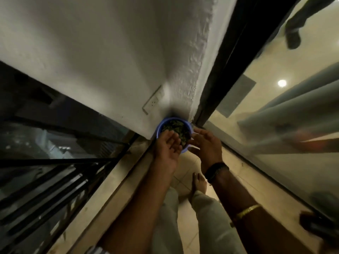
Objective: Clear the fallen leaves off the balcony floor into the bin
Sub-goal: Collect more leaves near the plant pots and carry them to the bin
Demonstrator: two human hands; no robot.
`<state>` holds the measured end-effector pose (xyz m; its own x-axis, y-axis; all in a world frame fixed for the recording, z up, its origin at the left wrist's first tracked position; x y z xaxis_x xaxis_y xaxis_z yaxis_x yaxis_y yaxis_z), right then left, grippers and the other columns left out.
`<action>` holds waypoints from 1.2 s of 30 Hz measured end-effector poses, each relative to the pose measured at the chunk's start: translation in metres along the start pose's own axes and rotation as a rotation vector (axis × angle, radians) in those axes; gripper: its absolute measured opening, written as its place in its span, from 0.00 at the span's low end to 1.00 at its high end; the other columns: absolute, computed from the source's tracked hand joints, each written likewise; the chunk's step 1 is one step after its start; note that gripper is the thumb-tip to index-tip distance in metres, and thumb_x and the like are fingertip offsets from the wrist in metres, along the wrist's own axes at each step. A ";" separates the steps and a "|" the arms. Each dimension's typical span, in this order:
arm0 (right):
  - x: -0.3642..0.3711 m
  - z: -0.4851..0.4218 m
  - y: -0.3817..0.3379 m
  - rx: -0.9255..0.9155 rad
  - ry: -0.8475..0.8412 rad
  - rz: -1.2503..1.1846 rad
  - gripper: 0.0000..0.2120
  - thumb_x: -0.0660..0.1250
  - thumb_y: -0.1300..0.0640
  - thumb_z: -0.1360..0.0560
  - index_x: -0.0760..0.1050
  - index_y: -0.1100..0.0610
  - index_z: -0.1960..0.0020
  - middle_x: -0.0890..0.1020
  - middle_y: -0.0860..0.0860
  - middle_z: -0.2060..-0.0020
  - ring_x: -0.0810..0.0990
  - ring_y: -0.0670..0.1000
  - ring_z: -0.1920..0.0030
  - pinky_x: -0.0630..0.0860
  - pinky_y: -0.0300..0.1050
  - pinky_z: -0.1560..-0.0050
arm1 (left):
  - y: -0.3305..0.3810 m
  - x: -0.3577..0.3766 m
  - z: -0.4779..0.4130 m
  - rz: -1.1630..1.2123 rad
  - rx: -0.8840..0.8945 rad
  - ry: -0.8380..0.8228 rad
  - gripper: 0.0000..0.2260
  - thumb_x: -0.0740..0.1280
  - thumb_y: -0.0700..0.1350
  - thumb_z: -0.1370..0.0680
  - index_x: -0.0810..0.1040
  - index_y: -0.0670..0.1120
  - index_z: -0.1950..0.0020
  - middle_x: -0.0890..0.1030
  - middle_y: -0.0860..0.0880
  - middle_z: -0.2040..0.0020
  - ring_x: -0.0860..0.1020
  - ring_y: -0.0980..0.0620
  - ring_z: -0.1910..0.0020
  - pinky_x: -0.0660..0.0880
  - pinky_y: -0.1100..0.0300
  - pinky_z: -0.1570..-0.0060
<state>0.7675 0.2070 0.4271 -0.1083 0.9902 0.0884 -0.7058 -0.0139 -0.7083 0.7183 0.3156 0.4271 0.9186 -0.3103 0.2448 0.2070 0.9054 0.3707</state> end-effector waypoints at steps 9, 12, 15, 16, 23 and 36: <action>-0.060 0.167 -0.058 -0.128 0.046 -0.326 0.07 0.62 0.68 0.20 0.78 0.61 0.48 0.81 0.54 0.63 0.80 0.51 0.64 0.81 0.46 0.59 | -0.019 0.023 0.164 -0.205 0.003 -0.226 0.10 0.65 0.50 0.21 0.78 0.45 0.57 0.75 0.49 0.65 0.69 0.54 0.69 0.64 0.62 0.69; -0.070 0.205 -0.050 -0.187 0.144 -0.428 0.08 0.62 0.68 0.21 0.78 0.61 0.46 0.80 0.55 0.60 0.80 0.51 0.62 0.81 0.45 0.62 | -0.034 0.020 0.192 -0.360 -0.030 -0.324 0.10 0.65 0.50 0.21 0.78 0.45 0.57 0.74 0.50 0.68 0.68 0.54 0.71 0.62 0.63 0.72; -0.079 0.241 -0.037 -0.253 0.260 -0.443 0.08 0.65 0.68 0.22 0.78 0.63 0.44 0.81 0.55 0.59 0.80 0.50 0.62 0.80 0.45 0.62 | -0.047 0.013 0.218 -0.519 -0.047 -0.414 0.10 0.64 0.49 0.20 0.78 0.45 0.57 0.73 0.50 0.68 0.67 0.54 0.70 0.62 0.61 0.68; -0.084 0.253 -0.031 -0.278 0.299 -0.445 0.08 0.66 0.67 0.22 0.79 0.62 0.45 0.81 0.55 0.59 0.80 0.51 0.62 0.80 0.45 0.63 | -0.051 0.009 0.227 -0.563 -0.056 -0.446 0.10 0.64 0.49 0.20 0.78 0.45 0.57 0.73 0.50 0.68 0.68 0.54 0.70 0.62 0.61 0.67; -0.149 0.333 0.018 -0.411 0.578 -0.470 0.09 0.68 0.69 0.24 0.80 0.60 0.47 0.82 0.55 0.62 0.80 0.50 0.63 0.78 0.45 0.65 | -0.130 -0.008 0.280 -0.804 -0.189 -0.628 0.08 0.64 0.48 0.21 0.76 0.44 0.55 0.72 0.50 0.69 0.66 0.55 0.72 0.61 0.63 0.72; -0.361 0.529 0.187 -0.399 1.172 -0.702 0.07 0.68 0.66 0.24 0.81 0.58 0.48 0.82 0.54 0.61 0.80 0.50 0.64 0.76 0.44 0.68 | -0.429 -0.067 0.411 -1.382 -0.464 -0.890 0.05 0.67 0.43 0.25 0.79 0.45 0.51 0.81 0.48 0.61 0.75 0.52 0.69 0.67 0.63 0.74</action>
<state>0.3044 -0.2272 0.6336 0.9478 0.3184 0.0162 -0.1066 0.3646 -0.9250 0.4293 -0.1707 0.6201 -0.4389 -0.7855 0.4363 0.8490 -0.2036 0.4876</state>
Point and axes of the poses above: each hand's wrist, its own z-axis away from the middle knuckle, its own x-axis out of the palm, y = z × x, the point moved 1 cm from there along -z, towards the middle knuckle
